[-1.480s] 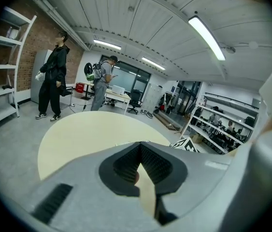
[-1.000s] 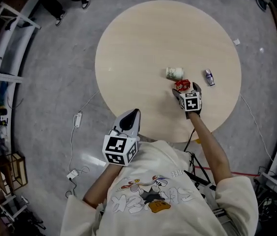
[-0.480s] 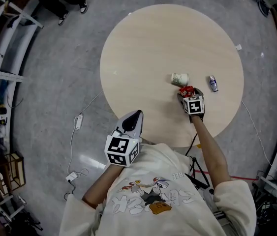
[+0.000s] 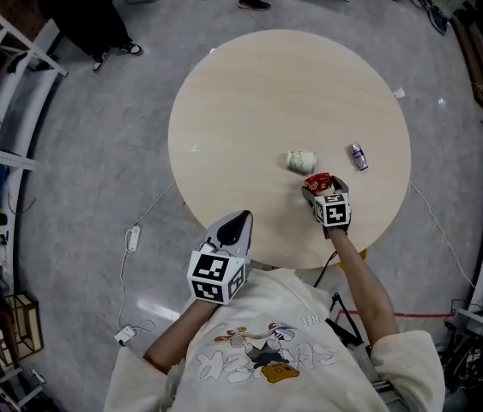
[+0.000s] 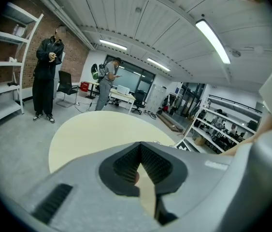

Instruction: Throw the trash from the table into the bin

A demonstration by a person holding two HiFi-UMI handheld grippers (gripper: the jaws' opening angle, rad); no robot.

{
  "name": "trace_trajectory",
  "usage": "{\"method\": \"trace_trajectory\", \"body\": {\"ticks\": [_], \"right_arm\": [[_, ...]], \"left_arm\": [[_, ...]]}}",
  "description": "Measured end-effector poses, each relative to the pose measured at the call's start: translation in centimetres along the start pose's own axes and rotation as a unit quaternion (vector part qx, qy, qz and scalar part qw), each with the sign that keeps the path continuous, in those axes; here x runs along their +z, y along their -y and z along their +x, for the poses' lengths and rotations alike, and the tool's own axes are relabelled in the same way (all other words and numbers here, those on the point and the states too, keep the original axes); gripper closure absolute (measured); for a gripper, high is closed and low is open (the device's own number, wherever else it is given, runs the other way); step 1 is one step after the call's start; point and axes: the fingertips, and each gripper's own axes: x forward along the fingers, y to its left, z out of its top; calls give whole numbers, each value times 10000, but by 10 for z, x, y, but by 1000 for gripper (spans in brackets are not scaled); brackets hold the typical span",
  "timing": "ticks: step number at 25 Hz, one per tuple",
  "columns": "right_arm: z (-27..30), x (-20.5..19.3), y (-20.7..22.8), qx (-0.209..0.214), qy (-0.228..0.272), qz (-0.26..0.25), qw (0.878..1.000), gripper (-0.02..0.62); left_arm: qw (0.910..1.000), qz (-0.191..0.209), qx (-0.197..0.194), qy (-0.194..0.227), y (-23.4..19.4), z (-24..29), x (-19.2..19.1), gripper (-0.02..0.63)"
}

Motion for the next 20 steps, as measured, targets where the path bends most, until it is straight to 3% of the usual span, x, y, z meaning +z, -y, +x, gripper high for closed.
{"method": "trace_trajectory", "body": {"ticks": [7,20], "right_arm": [[-32,-10,-9,-62,176,155,9997,140],[-121,-12,-5,-161,909,748,9929,141]], "left_arm": [[9997,-19,-244,-53,16,-5,-14,603],[9935,155,-1053,-415,81,16,-33,603]]}}
